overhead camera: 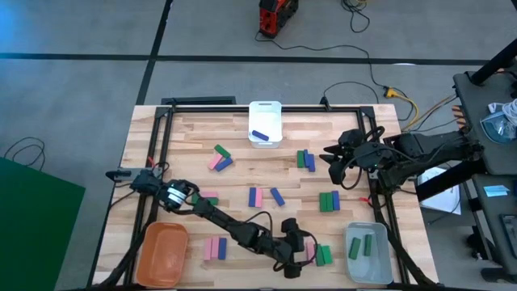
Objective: Sort blocks
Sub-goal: Put the pink block into the orange bin
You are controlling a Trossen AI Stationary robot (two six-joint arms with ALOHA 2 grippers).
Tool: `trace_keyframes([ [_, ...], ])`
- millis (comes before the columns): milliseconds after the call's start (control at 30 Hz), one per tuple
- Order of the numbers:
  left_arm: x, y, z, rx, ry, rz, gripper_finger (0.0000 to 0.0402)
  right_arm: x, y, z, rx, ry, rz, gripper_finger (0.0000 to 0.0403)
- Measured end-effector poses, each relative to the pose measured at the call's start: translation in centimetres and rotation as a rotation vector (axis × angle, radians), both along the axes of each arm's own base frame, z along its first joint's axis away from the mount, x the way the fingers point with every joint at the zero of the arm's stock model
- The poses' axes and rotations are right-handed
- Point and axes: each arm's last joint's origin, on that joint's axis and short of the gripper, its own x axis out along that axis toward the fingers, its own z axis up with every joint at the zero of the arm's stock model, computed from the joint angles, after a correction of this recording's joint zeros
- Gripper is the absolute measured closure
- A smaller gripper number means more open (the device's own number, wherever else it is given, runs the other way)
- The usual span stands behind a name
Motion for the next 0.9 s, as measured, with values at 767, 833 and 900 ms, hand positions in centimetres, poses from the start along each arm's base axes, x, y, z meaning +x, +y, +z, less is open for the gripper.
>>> trace_keyframes([
  [767, 0.6, -0.6, -2.0, 0.124, -0.064, -0.067, 0.0007, 0.1, 0.0, -1.9, -0.018, 0.057, -0.015, 0.0255],
  [833, 0.7, -0.7, -2.3, 0.124, -0.065, -0.053, 0.0007, 0.1, 0.0, -2.2, -0.011, 0.062, -0.022, 0.0251],
  [900, 0.8, -0.8, -2.2, 0.119, -0.063, -0.049, 0.0007, 0.1, 0.0, -2.3, -0.007, 0.061, -0.025, 0.0248],
])
